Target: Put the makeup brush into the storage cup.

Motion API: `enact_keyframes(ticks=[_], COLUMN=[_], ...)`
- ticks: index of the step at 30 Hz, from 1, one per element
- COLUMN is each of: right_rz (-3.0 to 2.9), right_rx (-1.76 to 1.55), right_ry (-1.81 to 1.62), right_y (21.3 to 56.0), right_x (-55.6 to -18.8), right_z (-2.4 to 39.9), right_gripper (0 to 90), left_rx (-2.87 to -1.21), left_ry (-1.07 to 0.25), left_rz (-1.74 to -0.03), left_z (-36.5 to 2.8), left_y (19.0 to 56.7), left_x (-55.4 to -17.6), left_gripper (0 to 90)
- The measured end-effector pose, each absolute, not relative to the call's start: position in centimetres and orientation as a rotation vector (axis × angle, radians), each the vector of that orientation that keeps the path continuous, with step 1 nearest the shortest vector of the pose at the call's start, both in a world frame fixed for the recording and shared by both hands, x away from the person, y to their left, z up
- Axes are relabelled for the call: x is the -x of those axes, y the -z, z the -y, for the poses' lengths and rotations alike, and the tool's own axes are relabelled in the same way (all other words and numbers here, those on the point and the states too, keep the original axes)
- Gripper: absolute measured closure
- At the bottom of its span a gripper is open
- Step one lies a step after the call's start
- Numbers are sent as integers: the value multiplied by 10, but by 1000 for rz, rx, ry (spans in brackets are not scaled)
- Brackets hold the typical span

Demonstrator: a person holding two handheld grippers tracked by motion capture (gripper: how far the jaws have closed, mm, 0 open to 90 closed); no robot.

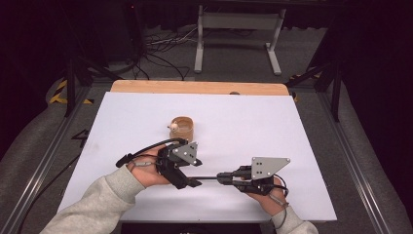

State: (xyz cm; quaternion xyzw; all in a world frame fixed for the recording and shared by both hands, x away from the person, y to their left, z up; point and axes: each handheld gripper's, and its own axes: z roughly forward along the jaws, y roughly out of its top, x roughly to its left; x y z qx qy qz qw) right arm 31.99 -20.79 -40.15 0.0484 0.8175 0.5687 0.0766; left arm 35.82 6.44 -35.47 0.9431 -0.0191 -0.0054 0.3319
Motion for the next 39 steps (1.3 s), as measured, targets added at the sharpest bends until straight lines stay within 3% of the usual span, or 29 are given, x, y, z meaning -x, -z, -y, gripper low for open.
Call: enact_keyframes(ticks=[39], right_rz=[-2413], right_rx=[-171], right_ry=[-1772], right_y=[401], right_x=[-320], right_z=[215], right_gripper=[851], left_rx=[-2162], left_ry=[44], left_rz=[-56], left_z=[-100], left_y=[401], left_x=[-357], left_gripper=[439])
